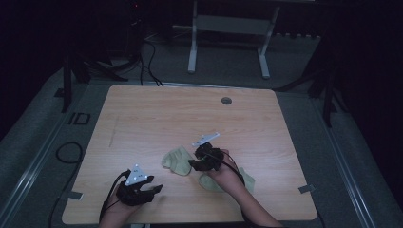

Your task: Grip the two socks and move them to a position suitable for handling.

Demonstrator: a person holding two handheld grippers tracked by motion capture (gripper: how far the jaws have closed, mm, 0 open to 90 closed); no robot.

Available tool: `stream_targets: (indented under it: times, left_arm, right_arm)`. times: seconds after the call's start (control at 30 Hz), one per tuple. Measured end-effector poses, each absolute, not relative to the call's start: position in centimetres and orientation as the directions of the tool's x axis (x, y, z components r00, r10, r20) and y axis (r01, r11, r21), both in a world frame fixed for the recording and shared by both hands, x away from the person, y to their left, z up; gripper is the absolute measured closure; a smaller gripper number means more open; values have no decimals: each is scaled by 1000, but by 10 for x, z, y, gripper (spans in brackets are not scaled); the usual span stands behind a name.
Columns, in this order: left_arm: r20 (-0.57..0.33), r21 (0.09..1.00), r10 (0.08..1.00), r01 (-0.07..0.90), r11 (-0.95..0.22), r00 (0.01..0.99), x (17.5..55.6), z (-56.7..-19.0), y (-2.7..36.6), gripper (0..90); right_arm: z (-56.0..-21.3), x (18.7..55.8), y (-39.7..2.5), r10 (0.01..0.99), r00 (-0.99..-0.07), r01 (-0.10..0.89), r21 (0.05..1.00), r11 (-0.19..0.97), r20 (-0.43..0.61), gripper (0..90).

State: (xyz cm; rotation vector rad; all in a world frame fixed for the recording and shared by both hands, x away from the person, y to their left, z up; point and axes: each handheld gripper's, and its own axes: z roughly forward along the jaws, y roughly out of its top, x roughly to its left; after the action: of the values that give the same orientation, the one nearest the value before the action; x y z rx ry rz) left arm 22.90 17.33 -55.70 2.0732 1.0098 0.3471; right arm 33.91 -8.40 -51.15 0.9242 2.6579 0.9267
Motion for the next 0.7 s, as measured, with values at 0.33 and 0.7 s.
stream_targets:
  times: [0.33, 0.7]
  left_arm:
    - [-98, 758, 772, 550, -351, 628, 231, -561, 177, 212]
    - [-92, 761, 779, 548, -347, 620, 231, -562, 176, 135]
  right_arm:
    - [-523, 356, -30, 597, -801, 505, 588, 632, 46, 505]
    - [-549, 361, 3, 605, -795, 493, 535, 686, -43, 506]
